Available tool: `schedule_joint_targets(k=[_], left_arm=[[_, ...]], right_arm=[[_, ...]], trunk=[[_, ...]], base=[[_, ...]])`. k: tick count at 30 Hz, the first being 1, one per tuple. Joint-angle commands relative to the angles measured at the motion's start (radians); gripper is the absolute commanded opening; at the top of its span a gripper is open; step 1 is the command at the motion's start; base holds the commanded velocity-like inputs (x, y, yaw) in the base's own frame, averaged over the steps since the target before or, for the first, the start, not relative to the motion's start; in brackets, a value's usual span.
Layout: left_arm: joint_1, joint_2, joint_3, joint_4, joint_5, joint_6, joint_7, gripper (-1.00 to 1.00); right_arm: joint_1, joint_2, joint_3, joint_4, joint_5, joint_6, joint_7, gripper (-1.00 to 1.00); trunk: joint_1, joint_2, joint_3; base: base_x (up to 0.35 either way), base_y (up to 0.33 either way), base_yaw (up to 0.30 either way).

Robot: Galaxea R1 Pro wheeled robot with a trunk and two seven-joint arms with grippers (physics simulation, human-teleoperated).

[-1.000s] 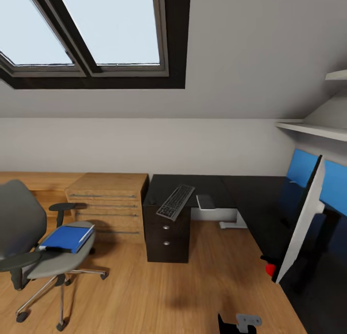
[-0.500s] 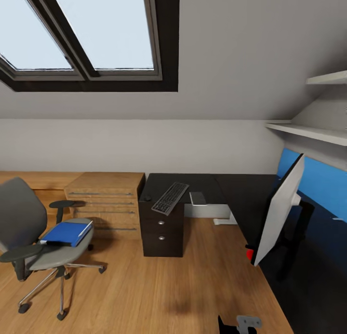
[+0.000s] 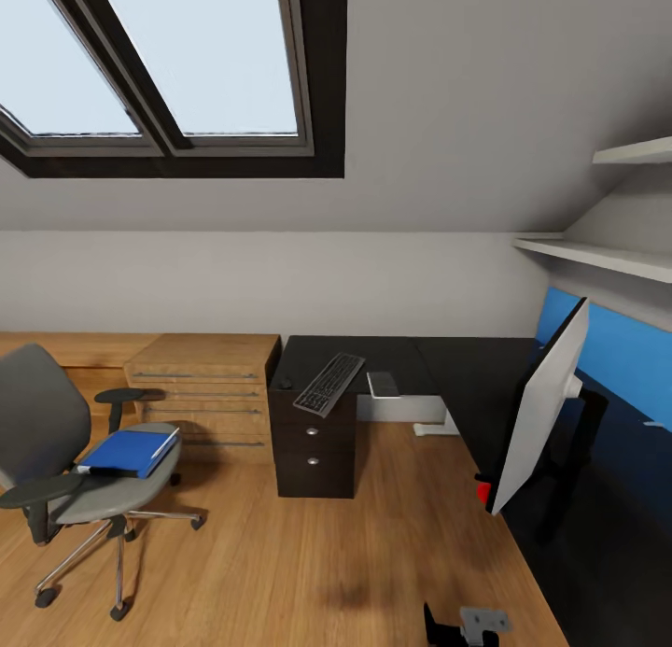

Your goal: In the bedroom, organize the workspace by keeping the computer under the desk, ensuring the monitor is on the desk, placing the keyboard on the desk next to the monitor, placing the mouse on the desk next to the keyboard, moving the folder from the swivel chair onto the desk next to the mouse, stacking the notebook on top of the folder with the pen on top of the notebook, and positioning the swivel chair next to the desk.

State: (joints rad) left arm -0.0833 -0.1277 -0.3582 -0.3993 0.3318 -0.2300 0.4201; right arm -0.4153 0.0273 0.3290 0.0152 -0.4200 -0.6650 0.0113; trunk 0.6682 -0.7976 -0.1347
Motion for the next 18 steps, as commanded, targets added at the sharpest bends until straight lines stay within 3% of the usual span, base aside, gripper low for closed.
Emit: schedule_joint_targets(k=[1,6,7,11,18], left_arm=[[-0.001,0.002,-0.009,0.000,0.010,-0.005,0.006,1.00],[-0.001,0.007,-0.008,0.000,0.010,-0.005,0.006,1.00],[-0.001,0.007,-0.008,0.000,0.010,-0.005,0.006,1.00],[-0.001,0.008,-0.008,0.000,0.010,-0.005,0.006,1.00],[-0.001,0.008,-0.009,0.000,0.010,-0.005,0.004,1.00]], right_arm=[[0.001,0.000,0.009,0.002,-0.010,-0.017,0.001,1.00],[0.039,0.006,0.010,0.001,-0.011,-0.162,0.000,1.00],[0.062,0.012,0.011,0.001,-0.010,-0.243,0.000,1.00],[0.133,0.032,0.009,-0.010,-0.009,-0.376,-0.001,1.00],[0.153,0.037,0.007,-0.013,-0.012,-0.382,-0.003,1.00]], trunk=[[0.000,-0.001,-0.002],[0.000,-0.001,-0.002],[0.000,-0.001,-0.002],[0.000,-0.001,-0.002],[0.000,-0.001,-0.002]], base=[[0.000,0.000,0.000],[0.000,0.000,0.000],[0.000,0.000,0.000],[0.000,0.000,0.000],[-0.004,0.000,0.000]])
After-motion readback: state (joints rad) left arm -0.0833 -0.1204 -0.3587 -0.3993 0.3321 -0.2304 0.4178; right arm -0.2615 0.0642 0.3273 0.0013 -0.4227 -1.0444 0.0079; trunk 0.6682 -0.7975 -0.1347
